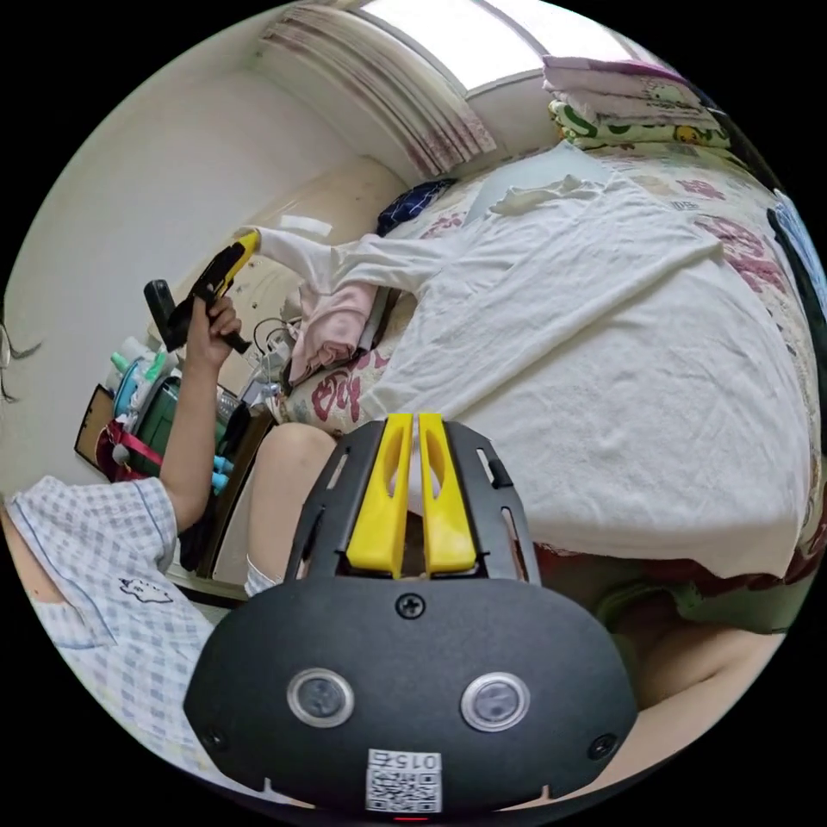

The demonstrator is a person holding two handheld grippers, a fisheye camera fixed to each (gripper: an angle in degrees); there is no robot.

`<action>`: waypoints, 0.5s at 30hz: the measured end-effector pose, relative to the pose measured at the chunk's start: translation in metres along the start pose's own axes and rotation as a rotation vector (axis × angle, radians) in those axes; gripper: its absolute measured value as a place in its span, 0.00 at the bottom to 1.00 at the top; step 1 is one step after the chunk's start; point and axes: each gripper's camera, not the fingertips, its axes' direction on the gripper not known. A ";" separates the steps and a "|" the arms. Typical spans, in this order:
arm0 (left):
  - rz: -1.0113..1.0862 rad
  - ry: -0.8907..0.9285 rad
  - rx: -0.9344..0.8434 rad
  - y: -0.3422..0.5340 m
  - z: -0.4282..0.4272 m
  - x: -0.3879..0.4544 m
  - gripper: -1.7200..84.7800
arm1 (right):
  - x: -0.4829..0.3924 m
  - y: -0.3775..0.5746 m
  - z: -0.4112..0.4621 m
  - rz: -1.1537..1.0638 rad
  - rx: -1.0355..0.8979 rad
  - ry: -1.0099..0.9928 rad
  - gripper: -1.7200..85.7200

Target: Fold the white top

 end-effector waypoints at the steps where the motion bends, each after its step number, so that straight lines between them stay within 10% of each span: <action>1: 0.080 0.087 -0.101 -0.003 0.040 0.036 0.02 | 0.002 -0.007 -0.015 0.039 0.051 0.002 0.07; 8: 0.321 0.387 -0.535 0.067 0.255 0.197 0.02 | 0.046 -0.036 -0.062 0.340 0.141 -0.213 0.15; 15: 0.290 0.465 -0.515 0.100 0.289 0.213 0.02 | 0.064 -0.069 -0.077 0.465 0.041 -0.216 0.17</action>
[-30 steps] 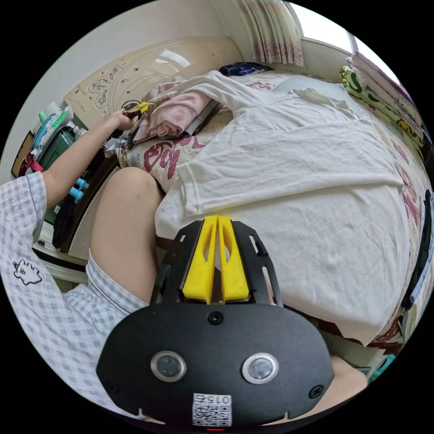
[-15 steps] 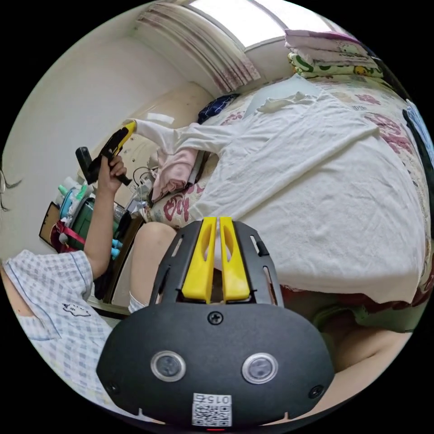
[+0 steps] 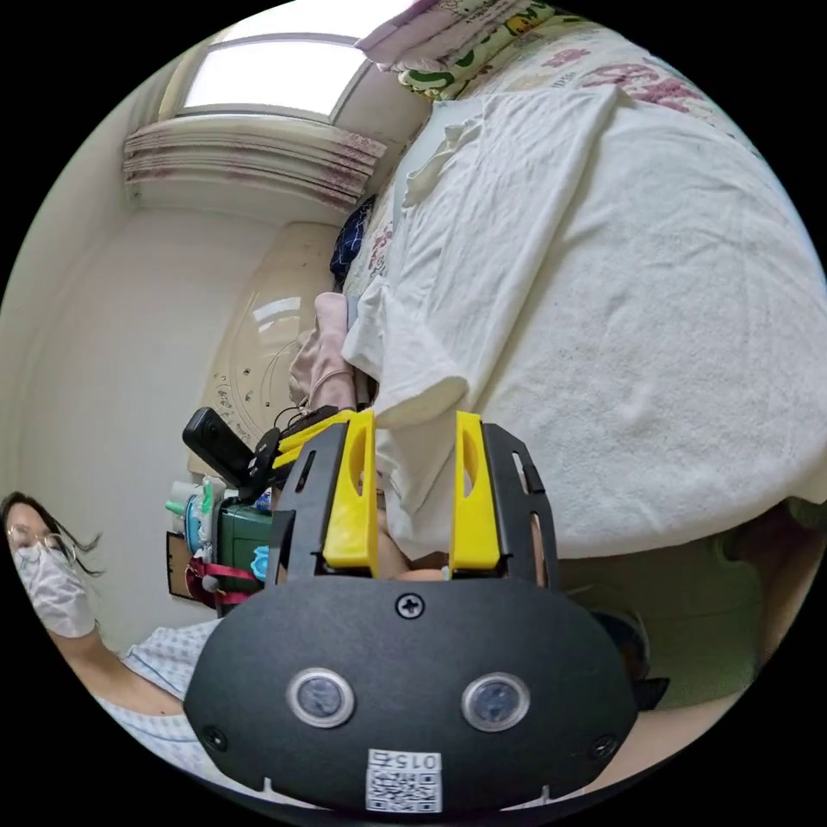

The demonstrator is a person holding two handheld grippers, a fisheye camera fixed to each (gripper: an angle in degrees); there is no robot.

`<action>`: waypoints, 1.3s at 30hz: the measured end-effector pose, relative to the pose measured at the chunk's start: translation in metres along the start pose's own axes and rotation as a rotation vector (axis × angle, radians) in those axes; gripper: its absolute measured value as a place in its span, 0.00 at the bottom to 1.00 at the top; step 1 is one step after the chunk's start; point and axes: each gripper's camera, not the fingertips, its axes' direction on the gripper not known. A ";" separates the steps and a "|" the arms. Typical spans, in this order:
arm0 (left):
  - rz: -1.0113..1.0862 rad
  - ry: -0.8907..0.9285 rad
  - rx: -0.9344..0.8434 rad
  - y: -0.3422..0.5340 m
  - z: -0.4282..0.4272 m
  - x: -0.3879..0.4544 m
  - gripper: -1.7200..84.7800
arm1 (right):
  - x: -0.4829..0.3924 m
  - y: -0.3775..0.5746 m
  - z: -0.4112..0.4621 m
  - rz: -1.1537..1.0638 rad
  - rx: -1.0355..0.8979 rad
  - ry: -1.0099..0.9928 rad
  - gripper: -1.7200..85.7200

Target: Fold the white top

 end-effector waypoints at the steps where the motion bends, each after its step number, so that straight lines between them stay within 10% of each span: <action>1: -0.018 0.030 0.028 0.003 0.001 -0.006 0.02 | -0.001 -0.003 -0.004 0.020 0.001 -0.038 0.17; 13: -0.005 0.063 0.147 0.024 0.004 -0.016 0.01 | -0.048 -0.029 -0.057 0.105 -0.038 -0.404 0.18; 27: -0.088 0.152 0.225 0.058 0.001 -0.051 0.05 | -0.119 -0.052 -0.127 0.127 0.069 -0.266 0.03; 39: -0.469 -0.382 0.197 0.127 -0.026 -0.129 0.16 | -0.173 -0.055 -0.305 0.029 0.353 -0.111 0.02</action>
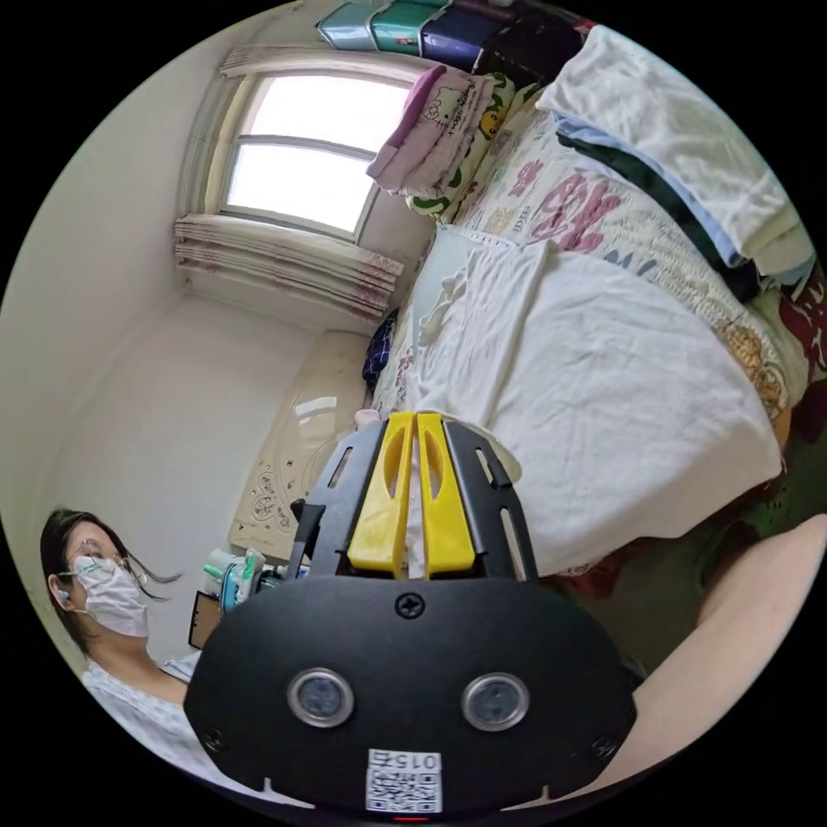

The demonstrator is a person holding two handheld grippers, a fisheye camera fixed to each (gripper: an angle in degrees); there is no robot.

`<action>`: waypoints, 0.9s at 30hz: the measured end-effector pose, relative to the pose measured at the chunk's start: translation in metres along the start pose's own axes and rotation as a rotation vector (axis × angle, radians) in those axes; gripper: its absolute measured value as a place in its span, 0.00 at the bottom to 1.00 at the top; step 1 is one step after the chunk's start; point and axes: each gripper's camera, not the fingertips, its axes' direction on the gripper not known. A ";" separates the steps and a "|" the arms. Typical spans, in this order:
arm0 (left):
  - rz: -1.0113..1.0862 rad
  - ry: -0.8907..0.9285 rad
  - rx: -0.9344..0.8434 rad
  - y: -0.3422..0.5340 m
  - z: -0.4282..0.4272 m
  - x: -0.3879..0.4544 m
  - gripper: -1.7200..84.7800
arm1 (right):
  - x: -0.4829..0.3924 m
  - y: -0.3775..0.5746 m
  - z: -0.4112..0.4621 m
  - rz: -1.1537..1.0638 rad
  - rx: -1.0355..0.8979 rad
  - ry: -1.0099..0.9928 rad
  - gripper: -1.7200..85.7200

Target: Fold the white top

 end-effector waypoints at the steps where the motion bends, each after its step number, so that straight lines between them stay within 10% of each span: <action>1: -0.015 -0.020 -0.011 0.003 0.006 -0.005 0.16 | -0.004 -0.001 -0.007 -0.008 0.008 0.024 0.02; 27: -0.063 -0.267 -0.050 0.004 0.084 -0.004 0.11 | -0.017 0.017 -0.028 0.060 0.192 0.238 0.02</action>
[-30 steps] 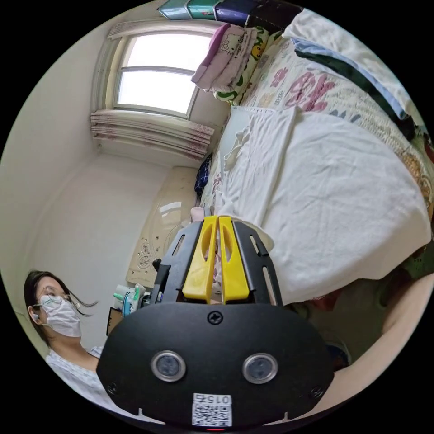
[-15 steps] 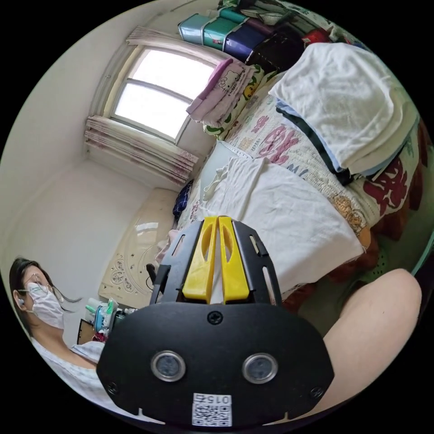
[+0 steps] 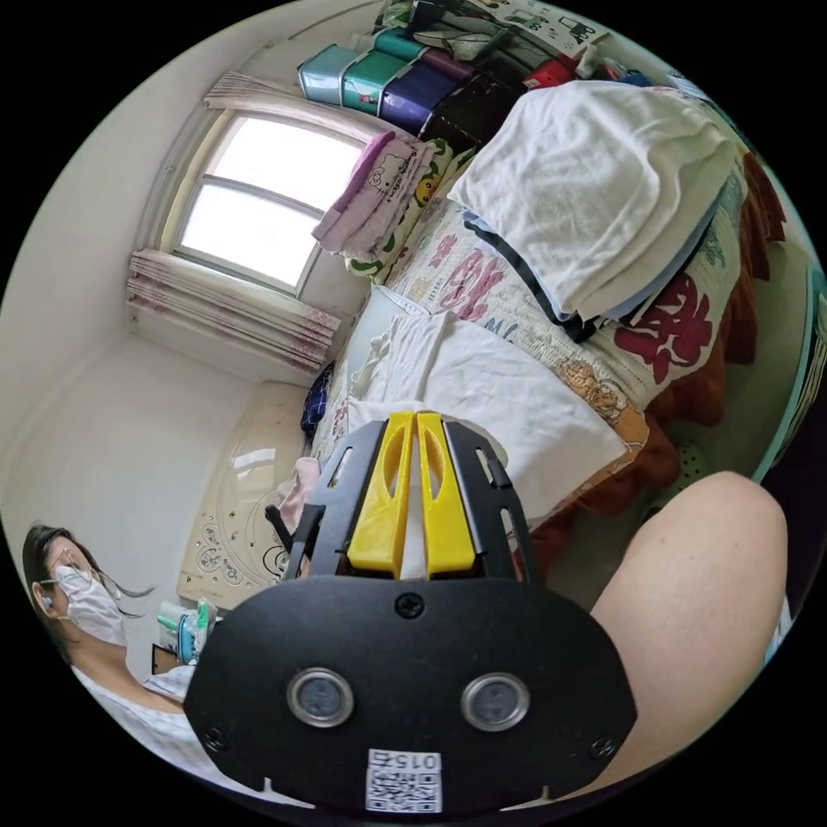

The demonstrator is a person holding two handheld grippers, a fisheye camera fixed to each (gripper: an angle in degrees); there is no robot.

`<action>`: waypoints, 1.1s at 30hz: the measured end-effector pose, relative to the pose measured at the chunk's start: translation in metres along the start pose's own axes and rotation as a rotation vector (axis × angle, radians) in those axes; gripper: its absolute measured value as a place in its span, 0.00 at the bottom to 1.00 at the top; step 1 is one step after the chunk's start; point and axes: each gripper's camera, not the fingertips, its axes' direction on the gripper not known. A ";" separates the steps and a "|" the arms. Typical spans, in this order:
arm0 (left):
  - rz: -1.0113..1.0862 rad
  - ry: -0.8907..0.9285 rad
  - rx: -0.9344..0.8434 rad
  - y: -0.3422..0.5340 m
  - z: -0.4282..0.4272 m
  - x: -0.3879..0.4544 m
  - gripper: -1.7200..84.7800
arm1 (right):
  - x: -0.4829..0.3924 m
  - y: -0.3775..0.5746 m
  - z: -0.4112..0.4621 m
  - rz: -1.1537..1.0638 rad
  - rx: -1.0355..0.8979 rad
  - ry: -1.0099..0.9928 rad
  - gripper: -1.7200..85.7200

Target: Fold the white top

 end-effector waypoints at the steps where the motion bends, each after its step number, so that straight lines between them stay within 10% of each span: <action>1: 0.002 -0.027 -0.002 0.000 0.003 0.002 0.10 | 0.001 0.001 0.005 0.001 -0.001 0.007 0.02; 16: 0.079 -0.233 -0.061 0.028 -0.003 0.022 0.02 | 0.052 0.022 0.083 -0.097 -0.046 0.275 0.08; 33: 0.018 0.085 -0.055 0.035 0.006 -0.008 0.04 | 0.123 0.078 0.320 -0.481 -0.590 0.513 0.03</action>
